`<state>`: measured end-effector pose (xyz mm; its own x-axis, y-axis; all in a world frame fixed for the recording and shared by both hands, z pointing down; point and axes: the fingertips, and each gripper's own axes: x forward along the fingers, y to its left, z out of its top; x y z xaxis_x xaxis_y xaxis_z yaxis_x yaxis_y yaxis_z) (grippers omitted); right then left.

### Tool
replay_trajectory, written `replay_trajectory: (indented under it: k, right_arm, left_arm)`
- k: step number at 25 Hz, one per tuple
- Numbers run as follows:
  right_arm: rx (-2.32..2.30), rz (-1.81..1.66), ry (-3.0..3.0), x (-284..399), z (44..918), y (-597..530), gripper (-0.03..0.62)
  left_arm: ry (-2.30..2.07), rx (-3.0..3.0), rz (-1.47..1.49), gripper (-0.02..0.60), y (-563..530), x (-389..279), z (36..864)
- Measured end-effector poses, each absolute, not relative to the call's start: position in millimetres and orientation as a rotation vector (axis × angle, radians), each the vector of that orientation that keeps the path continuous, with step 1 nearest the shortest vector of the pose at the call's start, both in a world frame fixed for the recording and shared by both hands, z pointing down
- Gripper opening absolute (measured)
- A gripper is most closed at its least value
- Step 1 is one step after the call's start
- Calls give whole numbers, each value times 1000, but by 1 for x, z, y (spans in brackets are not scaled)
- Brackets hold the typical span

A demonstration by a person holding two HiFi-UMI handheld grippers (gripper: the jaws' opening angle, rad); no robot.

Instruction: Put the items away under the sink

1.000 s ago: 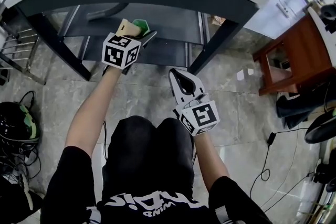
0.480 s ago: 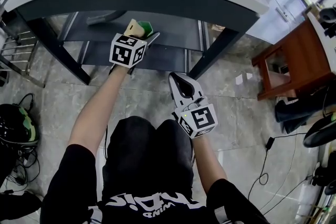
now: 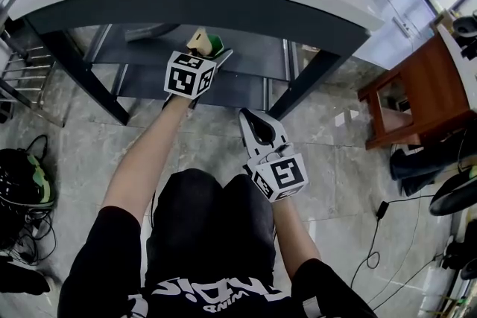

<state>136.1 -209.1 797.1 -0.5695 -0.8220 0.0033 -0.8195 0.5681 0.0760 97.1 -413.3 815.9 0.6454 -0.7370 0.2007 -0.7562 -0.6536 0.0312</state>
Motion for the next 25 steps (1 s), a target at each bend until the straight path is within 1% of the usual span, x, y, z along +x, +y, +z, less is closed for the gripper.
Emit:
replay_trajectory:
  k: [13, 25]
  right_arm:
    - [1472, -102, -2724, 143, 800, -200, 20]
    - [1479, -100, -2701, 147, 804, -198, 20]
  left_arm:
    - [-1323, 2757, 169, 328, -425, 106, 816]
    - [-1386, 2749, 175, 327, -433, 110, 821]
